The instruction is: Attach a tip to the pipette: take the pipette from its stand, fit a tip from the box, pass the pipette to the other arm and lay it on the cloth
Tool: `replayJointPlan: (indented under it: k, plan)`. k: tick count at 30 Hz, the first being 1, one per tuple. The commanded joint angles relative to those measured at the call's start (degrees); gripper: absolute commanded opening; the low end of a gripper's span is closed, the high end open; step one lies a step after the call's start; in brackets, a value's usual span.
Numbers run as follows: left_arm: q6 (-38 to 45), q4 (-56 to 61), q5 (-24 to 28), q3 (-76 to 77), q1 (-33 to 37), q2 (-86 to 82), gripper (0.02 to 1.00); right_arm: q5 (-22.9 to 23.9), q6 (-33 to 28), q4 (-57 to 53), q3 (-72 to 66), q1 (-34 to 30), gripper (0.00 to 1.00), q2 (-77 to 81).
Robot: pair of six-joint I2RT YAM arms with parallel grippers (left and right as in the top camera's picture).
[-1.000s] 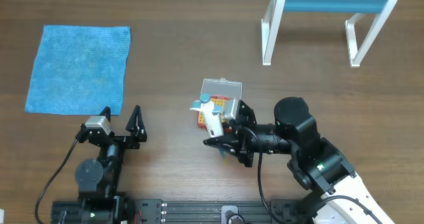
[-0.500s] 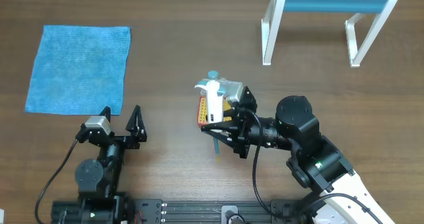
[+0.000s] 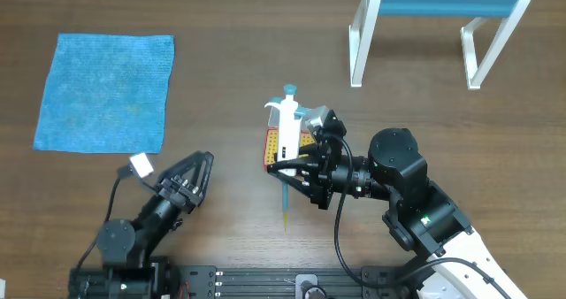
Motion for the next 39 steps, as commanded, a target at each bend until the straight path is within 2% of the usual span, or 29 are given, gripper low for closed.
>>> replayJointPlan:
  k: [1,4,9,11,17,19,23,28,39]
  plan:
    - [-5.7,2.3,16.8,4.4,-0.1,5.4,0.917,-6.1,6.7,-3.6,1.1,0.0,0.073,-0.2]
    - [-2.4,6.1,24.5,11.7,-0.1,16.2,0.917,-6.4,6.8,-5.7,1.1,0.0,0.073,-0.2]
    - [-2.3,22.0,46.2,26.9,-0.2,40.2,0.919,-8.1,6.9,-5.7,1.1,0.0,0.073,-0.2]
    - [-3.0,27.2,50.3,31.6,-0.7,48.6,0.921,-8.1,6.9,-5.7,1.1,0.0,0.073,-0.2]
    - [-3.2,39.6,50.2,40.2,-12.1,65.5,0.928,-8.5,7.3,-5.5,1.1,0.0,0.071,-0.2]
    - [-3.2,42.9,48.8,42.1,-15.4,70.1,0.928,-8.5,7.5,-5.0,1.1,0.0,0.073,-0.2]
    - [-3.1,44.0,47.1,42.7,-16.8,74.6,0.928,-8.5,7.5,-5.0,1.1,0.0,0.073,-0.2]
    - [-3.0,47.5,42.2,42.7,-19.2,75.0,0.93,-8.5,7.5,-5.0,1.1,0.0,0.073,-0.2]
    - [-1.4,47.6,41.0,42.7,-21.1,75.0,0.91,-8.5,7.4,-5.1,1.1,0.0,0.073,-0.2]
